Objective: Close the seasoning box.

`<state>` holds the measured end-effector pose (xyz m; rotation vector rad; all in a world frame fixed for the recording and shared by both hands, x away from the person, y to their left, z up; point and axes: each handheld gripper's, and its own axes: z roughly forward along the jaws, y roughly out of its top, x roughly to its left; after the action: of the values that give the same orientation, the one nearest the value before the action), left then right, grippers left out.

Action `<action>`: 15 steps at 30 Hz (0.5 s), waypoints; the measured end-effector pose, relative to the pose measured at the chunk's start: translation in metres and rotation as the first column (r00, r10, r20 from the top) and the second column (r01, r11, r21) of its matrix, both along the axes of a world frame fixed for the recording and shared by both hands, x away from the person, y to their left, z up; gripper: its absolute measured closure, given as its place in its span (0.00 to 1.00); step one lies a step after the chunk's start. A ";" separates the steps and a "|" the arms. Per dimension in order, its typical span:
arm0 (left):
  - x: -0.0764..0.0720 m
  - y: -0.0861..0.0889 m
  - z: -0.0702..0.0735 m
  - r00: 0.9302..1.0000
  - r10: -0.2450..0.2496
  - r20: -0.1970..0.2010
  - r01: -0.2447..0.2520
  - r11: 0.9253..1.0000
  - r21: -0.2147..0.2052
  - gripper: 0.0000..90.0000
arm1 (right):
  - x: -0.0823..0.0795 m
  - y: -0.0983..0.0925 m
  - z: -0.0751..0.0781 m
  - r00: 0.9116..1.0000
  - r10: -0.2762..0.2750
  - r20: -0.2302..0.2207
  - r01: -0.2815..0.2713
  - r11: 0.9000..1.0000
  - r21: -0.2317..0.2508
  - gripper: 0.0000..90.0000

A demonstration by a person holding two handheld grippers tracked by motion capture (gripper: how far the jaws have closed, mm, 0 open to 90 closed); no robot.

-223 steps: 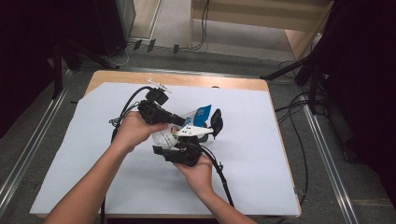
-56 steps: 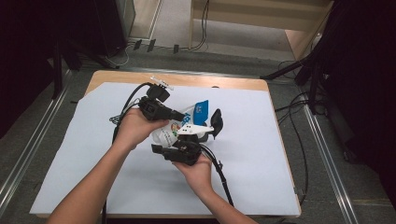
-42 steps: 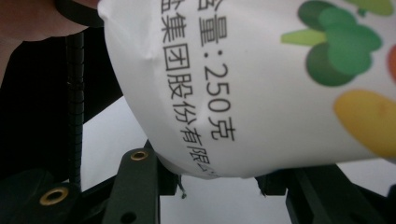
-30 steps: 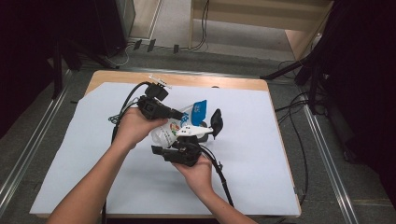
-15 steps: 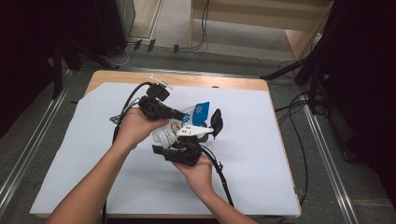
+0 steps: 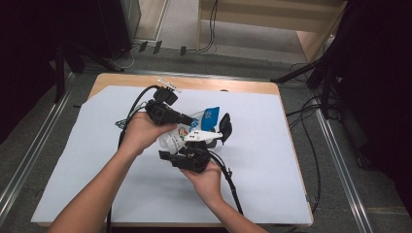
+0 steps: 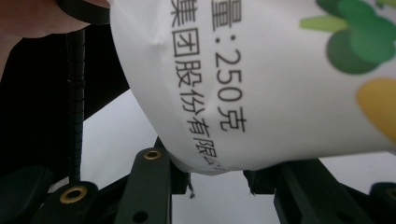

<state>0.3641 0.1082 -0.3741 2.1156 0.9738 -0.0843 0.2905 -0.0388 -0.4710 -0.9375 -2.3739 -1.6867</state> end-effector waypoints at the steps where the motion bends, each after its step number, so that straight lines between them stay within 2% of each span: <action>1: 0.000 0.000 0.000 1.000 0.001 0.001 -0.001 1.000 0.002 0.99 | 0.000 0.000 0.000 1.000 0.000 0.000 0.000 1.000 -0.001 0.76; 15: 0.000 -0.002 0.000 1.000 -0.003 -0.005 0.003 1.000 0.003 0.99 | 0.000 0.000 0.000 1.000 0.005 -0.008 -0.005 1.000 0.003 0.76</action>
<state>0.3642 0.1066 -0.3745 2.1204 0.9739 -0.0894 0.2907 -0.0385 -0.4712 -0.9353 -2.3664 -1.6812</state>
